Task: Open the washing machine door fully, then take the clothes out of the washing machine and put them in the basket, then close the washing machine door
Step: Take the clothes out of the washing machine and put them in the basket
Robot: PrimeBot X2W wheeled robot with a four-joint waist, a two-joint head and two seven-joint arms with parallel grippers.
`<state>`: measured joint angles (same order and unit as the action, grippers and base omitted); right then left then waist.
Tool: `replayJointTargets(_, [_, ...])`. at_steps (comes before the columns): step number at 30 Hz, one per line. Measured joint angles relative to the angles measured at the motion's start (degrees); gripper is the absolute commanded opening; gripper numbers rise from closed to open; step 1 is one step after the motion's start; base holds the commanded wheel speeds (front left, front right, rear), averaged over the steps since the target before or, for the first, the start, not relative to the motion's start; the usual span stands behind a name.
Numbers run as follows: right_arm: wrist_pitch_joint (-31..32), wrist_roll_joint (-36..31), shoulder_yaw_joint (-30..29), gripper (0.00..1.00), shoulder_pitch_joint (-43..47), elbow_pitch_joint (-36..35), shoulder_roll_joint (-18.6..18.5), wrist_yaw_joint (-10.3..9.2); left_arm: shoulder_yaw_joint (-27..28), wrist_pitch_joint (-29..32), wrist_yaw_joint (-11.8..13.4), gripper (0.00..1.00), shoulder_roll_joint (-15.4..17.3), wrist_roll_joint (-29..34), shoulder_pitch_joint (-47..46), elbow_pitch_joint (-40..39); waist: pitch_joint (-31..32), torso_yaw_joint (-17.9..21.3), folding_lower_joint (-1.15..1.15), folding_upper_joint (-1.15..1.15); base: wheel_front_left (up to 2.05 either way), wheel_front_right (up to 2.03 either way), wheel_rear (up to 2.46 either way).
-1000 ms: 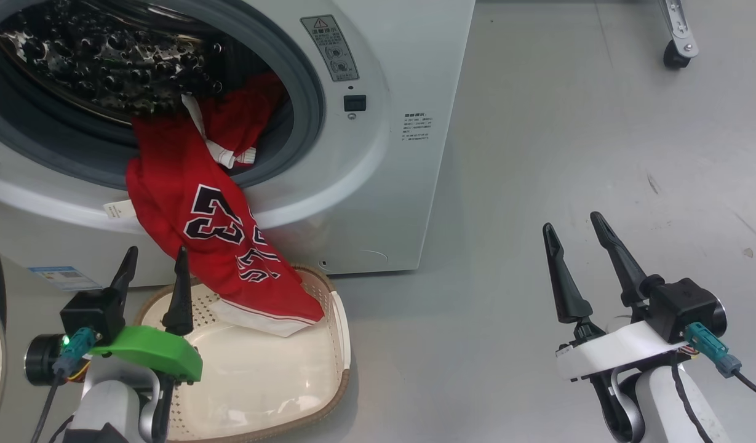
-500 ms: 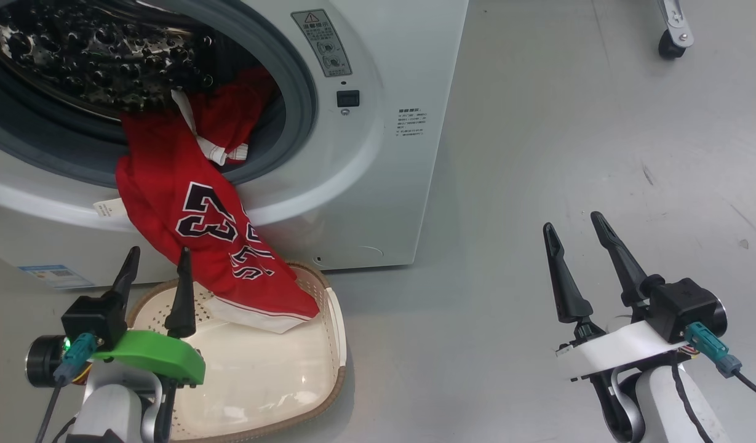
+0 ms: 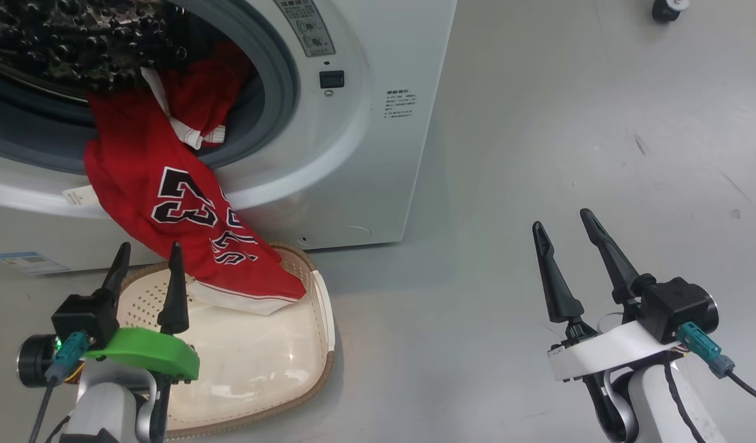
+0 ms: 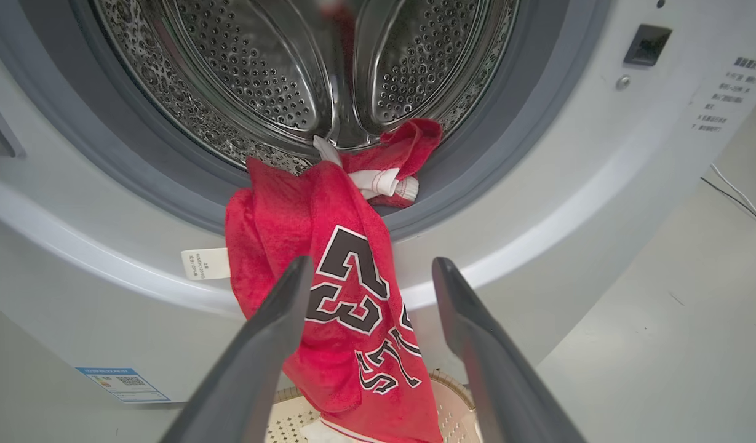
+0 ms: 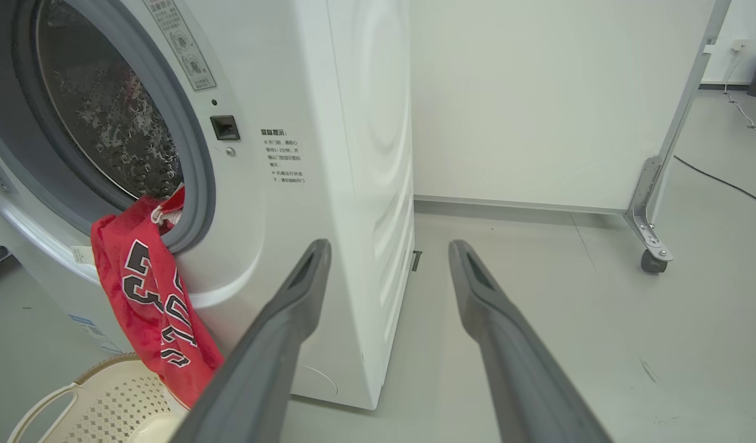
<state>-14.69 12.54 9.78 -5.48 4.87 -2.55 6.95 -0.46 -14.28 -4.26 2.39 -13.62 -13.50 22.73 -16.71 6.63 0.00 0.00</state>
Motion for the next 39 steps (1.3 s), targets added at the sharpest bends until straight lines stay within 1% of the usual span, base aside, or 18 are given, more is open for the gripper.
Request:
replayJointTargets(3, [0.0,0.0,0.4,1.00,-0.2,-0.2,0.0,0.02,0.4,0.3,0.5,1.00,0.2,0.0,-0.2,0.3,-1.5,0.5,0.00,0.00,0.00,0.00,0.00])
replayJointTargets(8, [0.0,0.0,0.7,1.00,-1.5,-1.0,0.0,0.02,1.8,3.5,1.6,1.00,0.7,-1.4,-1.7,1.9,-4.1,1.7,0.00,0.00,0.00,0.00,0.00])
replayJointTargets(12, [0.0,0.5,1.2,1.00,-2.5,-1.3,0.0,0.02,2.4,6.2,2.1,1.00,1.6,-1.5,-5.1,3.1,-6.3,2.9,0.00,0.00,0.00,0.00,0.00])
replayJointTargets(15, [0.0,1.1,1.2,1.00,-3.2,-1.5,0.0,0.00,3.3,8.3,3.2,1.00,2.3,-1.8,-7.7,4.5,-7.9,3.9,0.00,0.00,0.00,0.00,0.00])
replayJointTargets(18, [0.0,1.4,1.1,1.00,-4.1,-1.7,0.0,-0.05,4.2,10.6,3.6,1.00,2.5,-2.6,-9.9,6.2,-9.4,5.0,0.00,0.00,0.00,0.00,0.00])
replayJointTargets(25, [0.0,2.2,2.0,1.00,-5.9,-1.8,0.0,-0.25,6.7,14.3,5.5,1.00,3.6,-4.8,-15.6,9.3,-12.2,7.7,0.00,0.00,0.00,0.00,0.00])
replayJointTargets(26, [0.0,2.4,2.1,1.00,-6.0,-1.8,0.0,-0.57,7.1,14.4,5.7,1.00,3.9,-5.0,-16.4,9.9,-12.6,8.0,0.00,0.00,0.00,0.00,0.00])
replayJointTargets(32, [0.0,3.4,3.4,1.00,-6.5,-1.7,0.0,-0.60,8.7,16.3,7.6,1.00,5.4,-5.0,-20.1,12.6,-14.3,9.9,0.00,0.00,0.00,0.00,0.00])
replayJointTargets(36, [0.0,4.1,3.5,1.00,-7.0,-1.7,0.0,-0.67,9.2,16.5,8.1,1.00,6.5,-5.0,-22.0,14.3,-15.1,10.8,0.00,0.00,0.00,0.00,0.00])
replayJointTargets(37, [0.0,4.1,3.4,1.00,-7.0,-1.7,0.0,-1.18,9.3,16.6,8.2,1.00,6.5,-5.0,-22.5,14.7,-15.2,10.9,0.00,0.00,0.00,0.00,0.00])
replayJointTargets(39, [0.0,4.1,3.3,1.00,-7.0,-1.7,0.0,-1.55,9.4,16.7,8.3,1.00,6.5,-5.0,-23.2,15.6,-15.4,11.0,0.00,0.00,0.00,0.00,0.00])
